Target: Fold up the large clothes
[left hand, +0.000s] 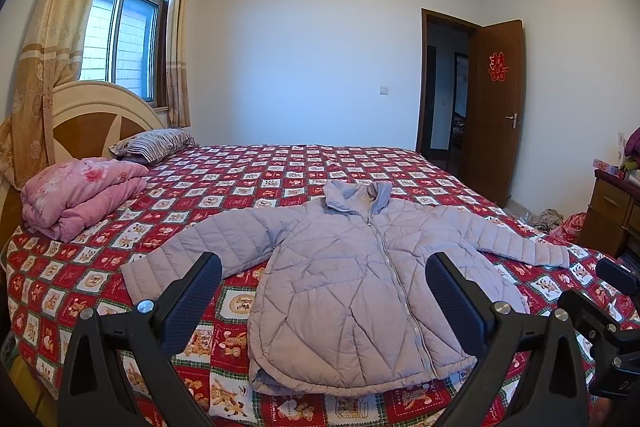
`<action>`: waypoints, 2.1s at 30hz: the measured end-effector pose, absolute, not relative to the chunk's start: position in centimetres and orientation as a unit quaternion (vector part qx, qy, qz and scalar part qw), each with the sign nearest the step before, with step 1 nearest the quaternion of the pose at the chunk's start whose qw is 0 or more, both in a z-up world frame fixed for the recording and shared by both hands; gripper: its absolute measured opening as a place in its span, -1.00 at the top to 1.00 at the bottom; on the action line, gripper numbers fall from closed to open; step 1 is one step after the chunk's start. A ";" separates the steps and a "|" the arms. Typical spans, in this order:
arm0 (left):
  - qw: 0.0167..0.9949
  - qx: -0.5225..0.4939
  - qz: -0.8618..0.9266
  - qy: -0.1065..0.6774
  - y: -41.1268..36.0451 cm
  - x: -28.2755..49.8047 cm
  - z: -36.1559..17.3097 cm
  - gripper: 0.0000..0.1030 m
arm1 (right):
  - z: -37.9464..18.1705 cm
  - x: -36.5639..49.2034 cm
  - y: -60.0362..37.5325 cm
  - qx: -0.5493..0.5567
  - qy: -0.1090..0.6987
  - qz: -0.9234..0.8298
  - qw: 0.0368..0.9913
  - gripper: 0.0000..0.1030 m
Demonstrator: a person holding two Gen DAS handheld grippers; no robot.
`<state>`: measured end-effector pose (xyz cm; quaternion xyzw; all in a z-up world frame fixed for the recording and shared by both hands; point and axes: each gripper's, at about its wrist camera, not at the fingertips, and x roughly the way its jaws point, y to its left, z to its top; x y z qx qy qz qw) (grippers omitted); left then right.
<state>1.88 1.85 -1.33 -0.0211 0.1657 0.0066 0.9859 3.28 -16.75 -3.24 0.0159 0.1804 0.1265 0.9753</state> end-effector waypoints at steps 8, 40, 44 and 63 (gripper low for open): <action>0.984 -0.022 0.009 0.174 1.8 2.6 -2.0 -0.98 | -3.7 3.9 -16.8 0.017 0.190 0.123 0.974 -1.00; 0.950 0.020 0.080 0.302 2.7 30.5 -14.3 -0.98 | -15.8 26.9 -47.5 0.195 0.344 -0.233 0.889 -1.00; 0.943 0.036 0.102 0.313 2.9 33.2 -15.5 -0.98 | -16.9 28.6 -50.8 0.220 0.368 -0.253 0.867 -0.91; 0.926 0.015 0.129 0.355 6.2 37.0 -17.1 -0.98 | -16.0 31.2 -49.2 0.147 0.367 -0.202 0.896 0.75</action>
